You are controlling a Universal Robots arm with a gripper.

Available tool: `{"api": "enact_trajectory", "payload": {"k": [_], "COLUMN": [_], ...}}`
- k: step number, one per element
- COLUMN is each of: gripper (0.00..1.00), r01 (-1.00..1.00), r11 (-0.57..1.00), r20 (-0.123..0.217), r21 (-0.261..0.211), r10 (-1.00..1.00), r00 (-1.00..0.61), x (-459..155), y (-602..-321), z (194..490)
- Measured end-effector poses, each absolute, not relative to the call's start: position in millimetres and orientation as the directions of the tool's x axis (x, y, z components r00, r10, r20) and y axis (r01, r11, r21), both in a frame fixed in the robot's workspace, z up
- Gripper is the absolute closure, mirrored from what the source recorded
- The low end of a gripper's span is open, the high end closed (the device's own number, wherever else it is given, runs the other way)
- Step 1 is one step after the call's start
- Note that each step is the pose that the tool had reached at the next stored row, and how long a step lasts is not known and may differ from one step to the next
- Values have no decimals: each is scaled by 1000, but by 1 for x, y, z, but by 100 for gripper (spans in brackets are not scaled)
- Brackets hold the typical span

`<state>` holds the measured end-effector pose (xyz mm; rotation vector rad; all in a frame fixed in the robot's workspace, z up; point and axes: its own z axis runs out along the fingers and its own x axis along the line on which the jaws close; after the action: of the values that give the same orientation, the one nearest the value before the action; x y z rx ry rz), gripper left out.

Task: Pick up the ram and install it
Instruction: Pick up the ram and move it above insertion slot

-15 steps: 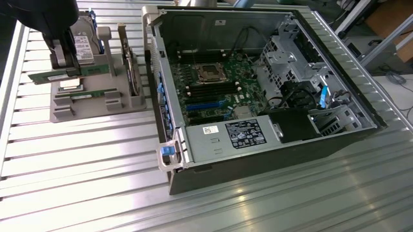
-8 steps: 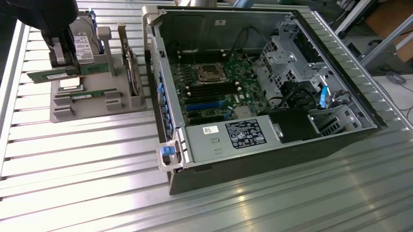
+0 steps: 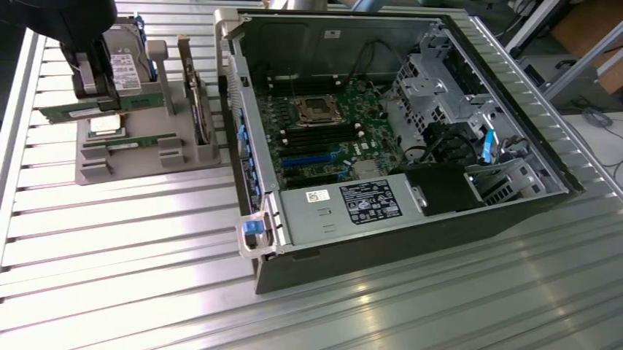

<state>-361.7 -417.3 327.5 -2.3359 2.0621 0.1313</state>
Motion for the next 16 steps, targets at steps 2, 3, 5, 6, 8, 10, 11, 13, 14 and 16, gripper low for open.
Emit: {"api": "enact_trajectory", "payload": {"k": [2, 3, 5, 6, 8, 10, 11, 13, 14, 16], "gripper": [86, 86, 86, 86, 86, 86, 86, 86, 86, 86], "r01": [-991, -991, -991, -991, -991, -991, -991, -991, -991, -991], "r11": [-125, -125, -125, -125, -125, -125, -125, -125, -125, -125], "r20": [-78, -78, -78, -78, -78, -78, -78, -78, -78, -78], "r21": [38, 39, 38, 39, 39, 39, 38, 38, 38, 39], "r10": [-989, -989, -989, -989, -989, -989, -989, -989, -989, -989], "r00": [122, 122, 122, 122, 122, 122, 122, 122, 122, 122], "x": [-362, -362, -362, -362, -362, -362, -362, -362, -362, -362], "y": [-417, -417, -417, -417, -417, -417, -417, -417, -417, -417], "z": [328, 329, 329, 329, 330, 331, 332, 332, 333, 334]}}
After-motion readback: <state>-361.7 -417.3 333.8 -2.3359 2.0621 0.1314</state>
